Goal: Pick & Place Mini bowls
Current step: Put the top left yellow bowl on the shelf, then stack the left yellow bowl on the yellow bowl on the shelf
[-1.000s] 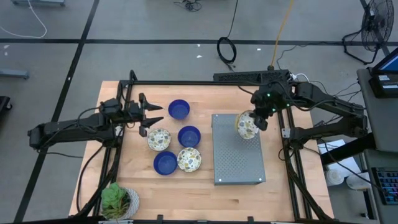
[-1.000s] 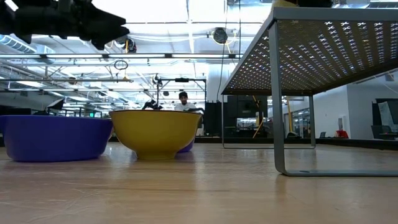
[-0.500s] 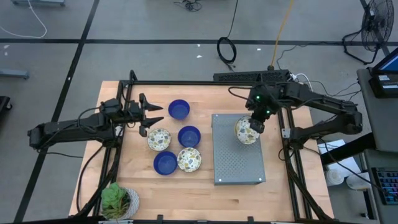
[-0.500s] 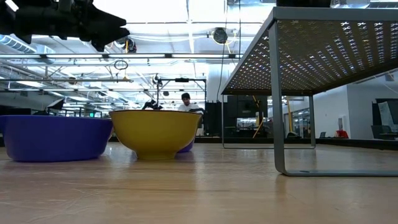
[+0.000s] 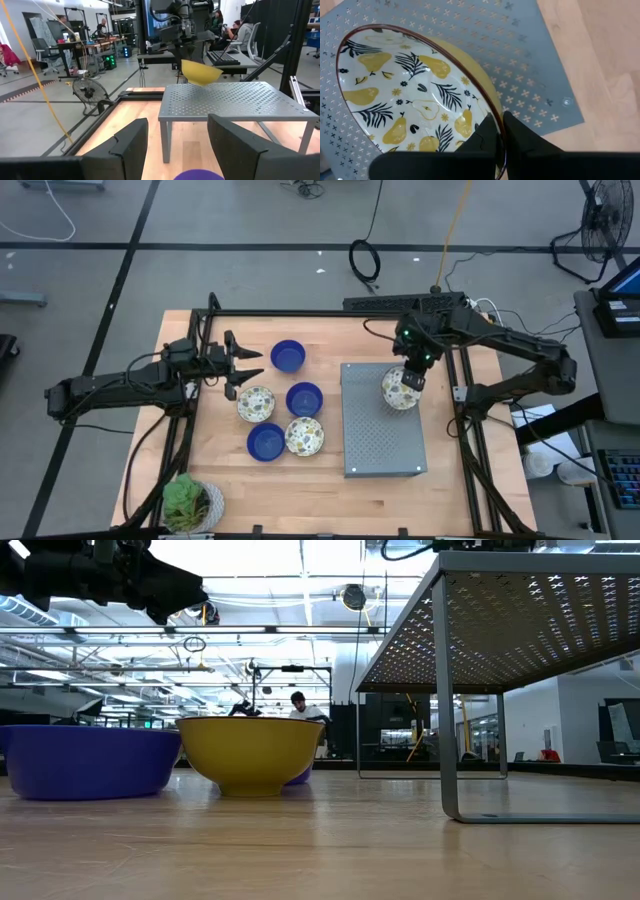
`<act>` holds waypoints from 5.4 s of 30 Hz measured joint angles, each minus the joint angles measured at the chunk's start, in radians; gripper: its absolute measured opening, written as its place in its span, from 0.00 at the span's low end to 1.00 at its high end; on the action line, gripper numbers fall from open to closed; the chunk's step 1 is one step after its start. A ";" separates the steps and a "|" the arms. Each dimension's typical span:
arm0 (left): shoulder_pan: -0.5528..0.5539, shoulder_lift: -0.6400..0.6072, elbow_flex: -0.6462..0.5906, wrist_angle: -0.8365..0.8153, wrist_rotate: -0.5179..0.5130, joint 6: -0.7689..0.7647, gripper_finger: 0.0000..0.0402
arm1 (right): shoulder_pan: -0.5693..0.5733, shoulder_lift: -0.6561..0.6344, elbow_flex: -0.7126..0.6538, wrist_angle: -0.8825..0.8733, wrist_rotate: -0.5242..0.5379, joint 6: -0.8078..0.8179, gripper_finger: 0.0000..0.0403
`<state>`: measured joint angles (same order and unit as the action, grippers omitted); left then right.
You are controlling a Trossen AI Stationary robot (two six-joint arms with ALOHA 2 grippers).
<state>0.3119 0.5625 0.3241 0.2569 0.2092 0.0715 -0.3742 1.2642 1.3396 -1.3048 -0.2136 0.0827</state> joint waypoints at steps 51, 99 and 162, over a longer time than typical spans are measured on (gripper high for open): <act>0.000 0.000 0.000 -0.023 -0.001 -0.002 0.52 | -0.173 0.027 -0.025 -0.066 -0.027 -0.019 0.00; 0.000 0.000 0.000 -0.021 0.000 -0.002 0.52 | -0.175 -0.023 -0.056 0.006 -0.019 -0.024 0.42; 0.000 0.000 0.000 -0.022 0.001 -0.031 0.52 | 0.157 -0.741 -0.855 1.943 -0.627 0.398 0.45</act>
<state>0.3117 0.5625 0.3241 0.2352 0.2098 0.0400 -0.2174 0.5235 0.4841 0.6385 -0.8409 0.4811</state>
